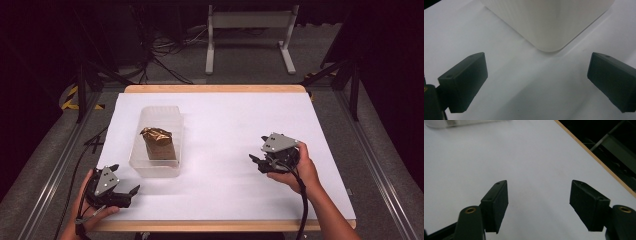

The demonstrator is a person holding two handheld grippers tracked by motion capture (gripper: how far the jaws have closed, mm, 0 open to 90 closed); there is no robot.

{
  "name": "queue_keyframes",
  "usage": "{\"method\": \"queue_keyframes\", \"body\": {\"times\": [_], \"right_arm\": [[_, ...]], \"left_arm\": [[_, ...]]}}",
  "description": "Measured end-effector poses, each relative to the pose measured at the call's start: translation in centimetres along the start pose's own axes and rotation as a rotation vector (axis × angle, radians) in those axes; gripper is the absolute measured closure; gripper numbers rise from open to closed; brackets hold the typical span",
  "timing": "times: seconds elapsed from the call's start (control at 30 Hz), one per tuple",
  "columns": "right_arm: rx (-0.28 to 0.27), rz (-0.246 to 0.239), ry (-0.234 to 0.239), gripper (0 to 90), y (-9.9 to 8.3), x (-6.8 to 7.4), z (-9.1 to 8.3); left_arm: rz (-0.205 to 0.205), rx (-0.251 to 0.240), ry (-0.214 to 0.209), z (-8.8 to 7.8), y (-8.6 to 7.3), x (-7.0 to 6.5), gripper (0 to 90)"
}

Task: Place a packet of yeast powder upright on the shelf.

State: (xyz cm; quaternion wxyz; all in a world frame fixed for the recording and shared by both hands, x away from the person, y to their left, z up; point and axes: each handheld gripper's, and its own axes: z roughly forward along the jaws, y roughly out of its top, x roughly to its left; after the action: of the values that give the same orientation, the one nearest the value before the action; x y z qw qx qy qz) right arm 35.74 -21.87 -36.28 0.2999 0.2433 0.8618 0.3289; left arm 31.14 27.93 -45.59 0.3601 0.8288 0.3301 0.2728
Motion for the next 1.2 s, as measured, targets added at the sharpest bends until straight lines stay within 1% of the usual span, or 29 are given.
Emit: {"method": "queue_keyframes", "body": {"times": [0.13,0.3,0.4,0.6,0.67,0.77,0.83,0.87,0.93,1.0,1.07,1.13,1.17,1.2], "right_arm": [[0.017,-0.001,-0.018,27.8,-1.2,0.0,-0.3],[0.019,0.015,-0.026,23.9,-2.6,0.0,-0.8],[0.023,0.031,-0.042,21.6,-3.6,0.0,-1.1],[0.023,0.062,-0.058,18.4,-4.9,-0.2,-1.6],[0.012,0.068,-0.057,17.7,-5.5,-0.3,-1.9],[0.011,0.075,-0.057,17.0,-6.3,-0.4,-2.3],[0.013,0.089,-0.064,15.8,-6.9,-0.4,-2.5],[0.013,0.095,-0.062,15.3,-7.2,-0.5,-2.7],[0.011,0.098,-0.076,14.2,-7.8,-0.6,-3.0],[0.004,0.119,-0.07,14.0,-8.4,-0.7,-3.3],[0.01,0.127,-0.083,13.3,-9.0,-0.8,-3.6],[0.012,0.134,-0.083,13.1,-9.5,-0.8,-3.8],[0.012,0.134,-0.083,13.1,-9.5,-0.8,-3.8],[0.015,0.137,-0.089,12.6,-9.8,-0.9,-4.0]], "left_arm": [[0.003,-0.001,-0.001,0.0,0.0,0.0,3.8],[0.004,-0.001,-0.002,0.0,0.0,0.1,3.8],[0.002,-0.002,-0.002,0.0,0.0,0.1,3.9],[0.003,-0.001,-0.002,0.0,0.0,0.0,3.8],[0.003,-0.002,-0.002,0.0,0.0,0.0,3.9],[0.002,-0.003,-0.002,0.0,0.0,0.1,3.8],[-0.001,-0.006,0.0,0.0,0.0,0.1,3.9],[-0.009,-0.008,-0.003,0.0,0.0,0.0,3.8],[-0.003,-0.008,0.0,0.0,0.0,0.1,3.8],[-0.003,-0.009,0.0,0.0,0.0,0.1,3.9],[-0.006,-0.012,-0.001,0.0,0.0,0.2,3.8],[-0.004,-0.01,-0.002,0.0,0.1,0.2,3.8],[-0.004,-0.011,-0.004,0.0,0.1,0.2,3.8],[-0.015,-0.012,-0.008,0.0,0.1,0.2,3.8]]}}
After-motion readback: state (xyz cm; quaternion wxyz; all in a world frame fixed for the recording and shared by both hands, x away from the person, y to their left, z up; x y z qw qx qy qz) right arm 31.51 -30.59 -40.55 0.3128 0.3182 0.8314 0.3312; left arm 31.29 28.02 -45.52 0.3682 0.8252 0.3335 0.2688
